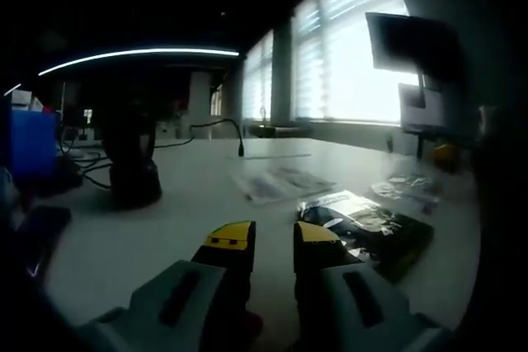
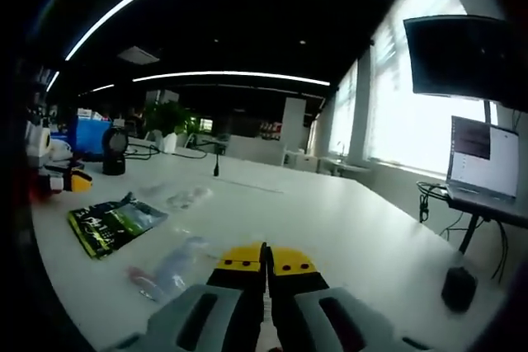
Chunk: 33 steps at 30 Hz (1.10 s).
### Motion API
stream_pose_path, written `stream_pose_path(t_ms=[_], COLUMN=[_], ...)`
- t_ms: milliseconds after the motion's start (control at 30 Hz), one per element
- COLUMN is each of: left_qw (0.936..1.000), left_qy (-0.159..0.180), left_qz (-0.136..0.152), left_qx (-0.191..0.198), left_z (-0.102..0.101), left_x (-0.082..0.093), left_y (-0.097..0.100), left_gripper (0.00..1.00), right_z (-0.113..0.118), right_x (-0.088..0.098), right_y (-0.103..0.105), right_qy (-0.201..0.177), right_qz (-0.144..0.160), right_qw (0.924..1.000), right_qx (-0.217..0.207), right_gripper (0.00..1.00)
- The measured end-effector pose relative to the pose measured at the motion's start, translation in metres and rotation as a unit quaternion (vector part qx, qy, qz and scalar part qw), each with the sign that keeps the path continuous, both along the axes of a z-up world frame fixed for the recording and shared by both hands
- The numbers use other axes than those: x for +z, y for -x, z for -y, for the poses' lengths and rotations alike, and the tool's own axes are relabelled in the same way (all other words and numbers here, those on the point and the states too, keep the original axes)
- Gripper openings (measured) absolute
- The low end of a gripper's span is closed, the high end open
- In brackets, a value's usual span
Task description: Clip sheet goods on table flip sheet goods clip sheet goods scan sheet goods put sheet goods back to table
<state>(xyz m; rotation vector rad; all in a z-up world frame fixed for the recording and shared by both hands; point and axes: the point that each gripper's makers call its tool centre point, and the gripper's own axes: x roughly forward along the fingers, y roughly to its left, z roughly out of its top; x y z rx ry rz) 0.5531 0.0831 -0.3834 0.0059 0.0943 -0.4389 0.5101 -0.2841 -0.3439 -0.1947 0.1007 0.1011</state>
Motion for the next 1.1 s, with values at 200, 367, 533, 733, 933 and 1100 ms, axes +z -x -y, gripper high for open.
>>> stream_pose_path(t_ms=[200,367,533,733,933,1100], left_qw=[1.0,1.0,1.0,0.9999,0.9999,0.9999], left_qy=[-0.005,-0.007,-0.009,-0.011,0.002,0.005], left_qz=[0.001,0.002,0.002,0.002,0.006,0.007], left_qx=[0.0,0.001,0.003,0.007,0.01,0.01], left_z=[0.0,0.0,-0.001,-0.003,-0.007,-0.006], left_x=[0.0,0.0,0.0,0.0,0.003,0.004], left_y=[0.0,0.001,0.001,0.0,-0.001,-0.002], left_gripper=[0.12,0.12,0.12,0.12,0.12,0.12], right_z=[0.008,0.012,0.006,0.002,-0.004,-0.004], right_x=[0.012,0.017,0.023,0.024,0.028,0.025], right_y=[0.001,0.001,0.0,-0.002,-0.004,-0.005], right_qy=[-0.014,-0.005,0.0,0.01,0.005,0.025], right_qz=[0.012,0.013,0.022,0.023,0.026,0.032], right_qw=[0.9994,0.9992,0.998,0.9967,0.9942,0.9926], right_qx=[0.028,0.038,0.059,0.078,0.104,0.115], right_gripper=[0.0,0.0,0.0,0.0,0.0,0.0])
